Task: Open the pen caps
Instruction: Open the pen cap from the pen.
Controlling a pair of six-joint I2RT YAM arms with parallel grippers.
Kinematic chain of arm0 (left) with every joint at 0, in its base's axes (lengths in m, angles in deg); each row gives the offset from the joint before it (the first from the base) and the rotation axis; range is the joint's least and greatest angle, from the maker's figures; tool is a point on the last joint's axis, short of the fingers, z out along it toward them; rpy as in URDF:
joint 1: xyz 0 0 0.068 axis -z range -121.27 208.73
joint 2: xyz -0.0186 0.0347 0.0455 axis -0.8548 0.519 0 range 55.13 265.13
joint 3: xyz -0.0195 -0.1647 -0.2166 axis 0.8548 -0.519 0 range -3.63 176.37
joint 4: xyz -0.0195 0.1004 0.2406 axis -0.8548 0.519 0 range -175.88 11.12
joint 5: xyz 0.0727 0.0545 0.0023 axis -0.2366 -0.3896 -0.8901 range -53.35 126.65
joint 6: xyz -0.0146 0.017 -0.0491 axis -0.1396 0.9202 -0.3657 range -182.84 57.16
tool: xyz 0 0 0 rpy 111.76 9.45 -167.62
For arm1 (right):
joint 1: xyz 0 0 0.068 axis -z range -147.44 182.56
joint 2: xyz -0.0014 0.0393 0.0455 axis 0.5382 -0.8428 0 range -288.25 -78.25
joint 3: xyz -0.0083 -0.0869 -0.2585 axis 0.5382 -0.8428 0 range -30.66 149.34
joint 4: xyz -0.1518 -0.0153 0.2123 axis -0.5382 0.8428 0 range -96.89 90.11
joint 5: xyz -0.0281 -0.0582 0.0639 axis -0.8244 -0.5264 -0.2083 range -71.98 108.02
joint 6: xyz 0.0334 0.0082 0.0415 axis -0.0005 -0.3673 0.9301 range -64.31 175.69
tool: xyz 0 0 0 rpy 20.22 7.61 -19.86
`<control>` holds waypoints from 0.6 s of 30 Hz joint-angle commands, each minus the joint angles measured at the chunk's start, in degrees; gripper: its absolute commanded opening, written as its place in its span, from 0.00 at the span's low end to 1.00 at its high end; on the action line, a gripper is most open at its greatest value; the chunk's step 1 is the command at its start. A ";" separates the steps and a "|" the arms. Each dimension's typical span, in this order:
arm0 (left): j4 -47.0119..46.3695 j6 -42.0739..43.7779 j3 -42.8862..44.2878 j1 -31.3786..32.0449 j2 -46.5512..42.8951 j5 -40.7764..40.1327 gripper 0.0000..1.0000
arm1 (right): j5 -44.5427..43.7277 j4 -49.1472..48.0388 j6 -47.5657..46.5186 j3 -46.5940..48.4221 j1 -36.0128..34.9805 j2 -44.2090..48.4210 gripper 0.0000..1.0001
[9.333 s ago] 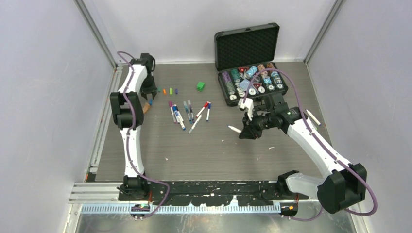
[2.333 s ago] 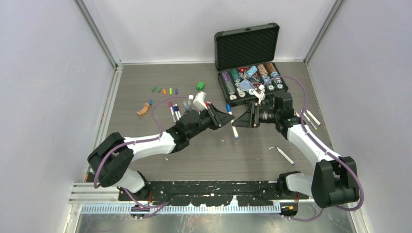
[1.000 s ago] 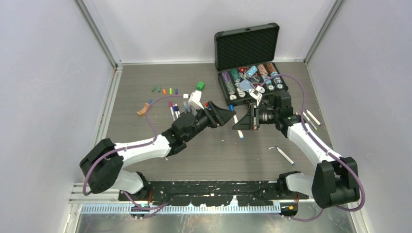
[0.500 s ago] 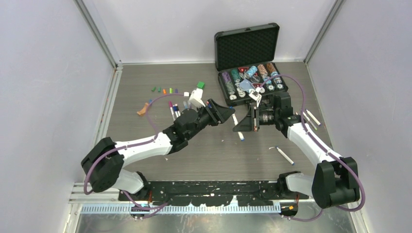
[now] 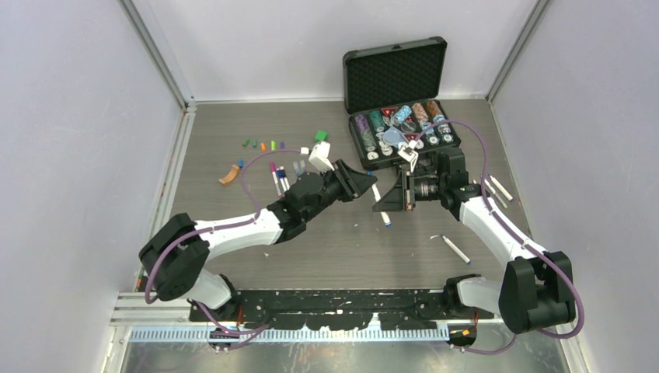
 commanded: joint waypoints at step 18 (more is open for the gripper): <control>-7.43 -4.07 2.19 -15.16 -2.82 2.32 0.00 | 0.64 4.92 -5.69 3.34 -1.12 1.74 0.00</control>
